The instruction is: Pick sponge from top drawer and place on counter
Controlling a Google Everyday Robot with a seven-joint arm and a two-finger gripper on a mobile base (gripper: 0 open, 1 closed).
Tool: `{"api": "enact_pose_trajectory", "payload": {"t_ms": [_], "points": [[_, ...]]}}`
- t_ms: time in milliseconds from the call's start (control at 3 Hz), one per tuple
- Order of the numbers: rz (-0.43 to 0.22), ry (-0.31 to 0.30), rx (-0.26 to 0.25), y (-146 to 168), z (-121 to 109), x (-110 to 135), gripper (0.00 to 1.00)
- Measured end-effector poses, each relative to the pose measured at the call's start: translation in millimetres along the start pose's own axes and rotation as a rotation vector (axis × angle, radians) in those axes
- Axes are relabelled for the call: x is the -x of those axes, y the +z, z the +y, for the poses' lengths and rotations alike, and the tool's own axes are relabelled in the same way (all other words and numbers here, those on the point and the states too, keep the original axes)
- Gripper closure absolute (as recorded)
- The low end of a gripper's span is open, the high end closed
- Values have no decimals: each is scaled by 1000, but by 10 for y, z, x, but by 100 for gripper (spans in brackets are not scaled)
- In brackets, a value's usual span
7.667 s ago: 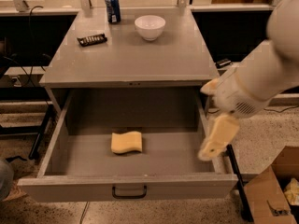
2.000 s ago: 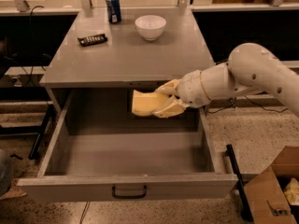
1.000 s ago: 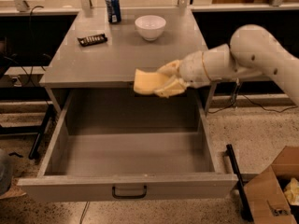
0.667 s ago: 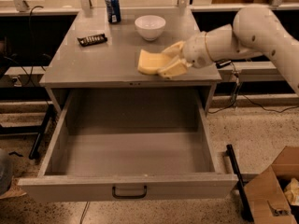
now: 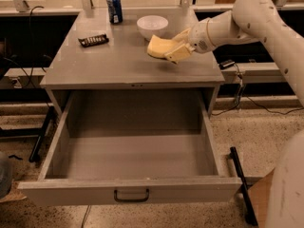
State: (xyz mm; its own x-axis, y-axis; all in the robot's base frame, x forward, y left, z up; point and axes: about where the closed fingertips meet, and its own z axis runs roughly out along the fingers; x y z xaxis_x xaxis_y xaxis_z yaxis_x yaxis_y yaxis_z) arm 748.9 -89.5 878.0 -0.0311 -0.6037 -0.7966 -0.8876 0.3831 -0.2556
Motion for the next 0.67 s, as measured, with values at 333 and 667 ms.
{"api": "enact_pose_trajectory", "payload": {"t_ms": [333,667], "points": [[32,72,-20,118,-162,-111,83],[47,124,-5,245,-227,-212,60]]}}
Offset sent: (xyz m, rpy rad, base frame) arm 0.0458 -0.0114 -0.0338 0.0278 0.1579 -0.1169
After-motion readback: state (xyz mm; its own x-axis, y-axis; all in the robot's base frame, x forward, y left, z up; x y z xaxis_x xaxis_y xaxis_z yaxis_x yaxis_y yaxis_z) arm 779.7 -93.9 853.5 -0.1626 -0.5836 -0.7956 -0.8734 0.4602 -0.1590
